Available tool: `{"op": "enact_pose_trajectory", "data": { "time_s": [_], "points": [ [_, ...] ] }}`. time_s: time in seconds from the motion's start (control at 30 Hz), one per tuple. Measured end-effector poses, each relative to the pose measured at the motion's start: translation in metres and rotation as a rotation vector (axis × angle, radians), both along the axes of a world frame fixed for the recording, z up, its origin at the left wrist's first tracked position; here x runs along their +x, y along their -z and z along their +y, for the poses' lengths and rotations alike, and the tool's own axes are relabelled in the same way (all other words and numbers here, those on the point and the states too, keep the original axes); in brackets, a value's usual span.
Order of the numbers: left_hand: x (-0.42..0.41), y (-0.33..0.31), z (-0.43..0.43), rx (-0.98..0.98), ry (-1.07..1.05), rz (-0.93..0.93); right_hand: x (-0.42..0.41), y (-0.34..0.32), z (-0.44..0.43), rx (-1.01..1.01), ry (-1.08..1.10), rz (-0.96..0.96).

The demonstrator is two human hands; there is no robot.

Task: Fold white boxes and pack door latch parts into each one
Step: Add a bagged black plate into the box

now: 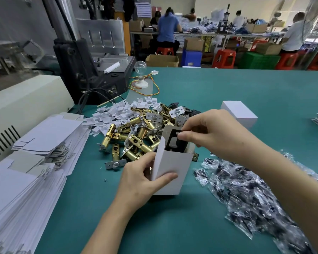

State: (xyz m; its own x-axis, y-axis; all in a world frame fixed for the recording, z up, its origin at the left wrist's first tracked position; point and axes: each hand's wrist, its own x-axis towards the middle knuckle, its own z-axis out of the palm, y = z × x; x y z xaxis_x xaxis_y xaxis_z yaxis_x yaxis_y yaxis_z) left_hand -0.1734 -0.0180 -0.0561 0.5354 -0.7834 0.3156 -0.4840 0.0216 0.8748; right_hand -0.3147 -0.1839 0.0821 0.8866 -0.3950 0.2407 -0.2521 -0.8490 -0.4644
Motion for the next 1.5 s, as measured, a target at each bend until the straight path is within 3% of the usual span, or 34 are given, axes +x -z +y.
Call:
{"op": "enact_pose_trajectory", "data": {
  "time_s": [0.27,0.37,0.43,0.53,0.6,0.67,0.83,0.93,1.17,1.27,1.4,1.43,1.5],
  "points": [
    [0.0,0.0,0.0,0.01,0.024,0.036,0.011,0.007,0.012,0.089,-0.119,0.263],
    [0.001,0.0,0.0,0.014,0.028,0.04,0.013,0.009,0.012,0.073,-0.134,0.281],
    [0.002,0.001,0.0,0.019,0.032,0.055,0.012,0.008,0.012,0.083,-0.133,0.237],
    [0.003,0.002,0.0,0.021,0.041,0.075,0.006,0.006,0.003,0.158,-0.043,-0.007],
    [0.003,0.003,0.0,0.016,0.041,0.07,-0.001,0.004,-0.014,0.079,0.082,-0.121],
    [0.003,0.002,0.0,0.007,0.042,0.072,-0.009,0.005,-0.028,-0.059,0.17,0.01],
    [0.003,-0.001,0.0,-0.004,0.045,0.092,-0.02,0.04,-0.02,-0.189,0.052,0.67],
    [0.003,-0.001,0.001,-0.002,0.051,0.08,-0.017,0.065,-0.01,-0.347,0.019,0.741],
    [0.002,-0.001,0.004,-0.011,0.045,0.049,-0.018,0.075,-0.013,-0.396,0.032,0.548],
    [0.002,-0.002,0.004,-0.015,0.031,0.048,-0.025,0.06,-0.02,-0.093,0.113,0.286],
    [0.002,0.001,0.0,0.0,0.019,0.041,-0.035,0.028,-0.021,0.379,0.186,-0.307],
    [0.002,0.001,-0.001,0.001,0.017,0.04,-0.034,0.021,-0.017,0.454,0.155,-0.4],
    [0.002,0.001,-0.002,-0.007,0.018,0.043,-0.028,0.012,-0.007,0.477,0.073,-0.413]
  ]
}}
